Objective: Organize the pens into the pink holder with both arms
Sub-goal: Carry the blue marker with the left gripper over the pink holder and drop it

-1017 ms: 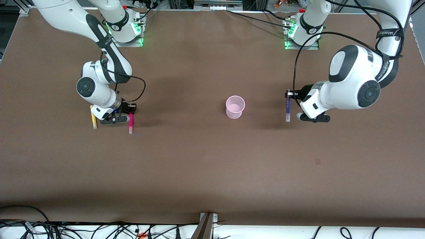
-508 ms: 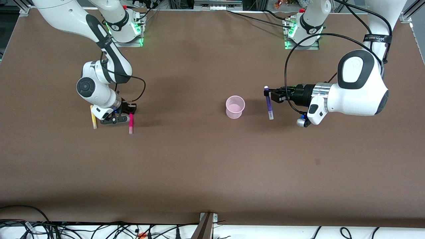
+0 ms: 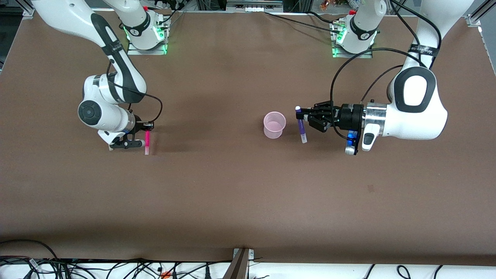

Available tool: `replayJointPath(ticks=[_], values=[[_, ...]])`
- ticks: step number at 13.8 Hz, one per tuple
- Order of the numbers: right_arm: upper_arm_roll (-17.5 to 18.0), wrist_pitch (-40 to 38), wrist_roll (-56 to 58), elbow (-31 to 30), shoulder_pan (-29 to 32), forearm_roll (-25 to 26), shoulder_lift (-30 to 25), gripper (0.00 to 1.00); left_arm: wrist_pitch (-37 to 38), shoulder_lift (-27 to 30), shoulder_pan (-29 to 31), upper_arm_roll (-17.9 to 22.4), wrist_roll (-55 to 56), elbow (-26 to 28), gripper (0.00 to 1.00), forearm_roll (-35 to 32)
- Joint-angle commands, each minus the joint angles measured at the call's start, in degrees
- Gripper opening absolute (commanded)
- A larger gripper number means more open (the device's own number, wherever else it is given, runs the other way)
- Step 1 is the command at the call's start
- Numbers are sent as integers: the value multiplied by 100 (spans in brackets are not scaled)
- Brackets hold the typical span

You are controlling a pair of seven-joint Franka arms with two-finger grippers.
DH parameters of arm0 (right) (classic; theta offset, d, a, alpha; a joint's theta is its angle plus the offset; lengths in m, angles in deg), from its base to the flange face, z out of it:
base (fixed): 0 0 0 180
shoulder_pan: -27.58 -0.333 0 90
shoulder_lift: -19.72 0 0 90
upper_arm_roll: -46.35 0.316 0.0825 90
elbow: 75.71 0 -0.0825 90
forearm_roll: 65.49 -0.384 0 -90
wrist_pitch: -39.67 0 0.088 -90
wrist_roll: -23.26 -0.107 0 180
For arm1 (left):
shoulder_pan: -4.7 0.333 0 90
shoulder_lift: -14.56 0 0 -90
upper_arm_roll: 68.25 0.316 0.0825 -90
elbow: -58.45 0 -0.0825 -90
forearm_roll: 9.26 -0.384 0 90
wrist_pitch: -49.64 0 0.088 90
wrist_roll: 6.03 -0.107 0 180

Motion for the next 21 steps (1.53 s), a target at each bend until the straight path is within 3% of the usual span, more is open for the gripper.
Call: replayJointPath(ticks=[1, 7, 11, 15, 18, 21], values=[[27, -870, -174, 636, 9, -29, 7, 0, -134, -348, -59, -15, 575, -128, 0, 677], [27, -2732, -183, 2129, 9, -55, -28, 0, -442, -867, -305, -24, 524, -32, 0, 1865], [-8, -3955, -192, 2930, 9, -56, -107, 0, -442, -754, -349, -225, 515, 581, 0, 1876], [-43, -4028, -96, 3230, 17, -38, -379, 0, -599, -315, -472, -428, 261, 1461, 0, 1840], [-26, -4019, -174, 3300, -18, -73, -362, 0, -688, -401, -481, -419, -597, 1979, 0, 1631], [-8, -4028, -201, 3406, -62, -161, -353, 0, -723, -639, -428, -376, -1110, 1981, 0, 1524]])
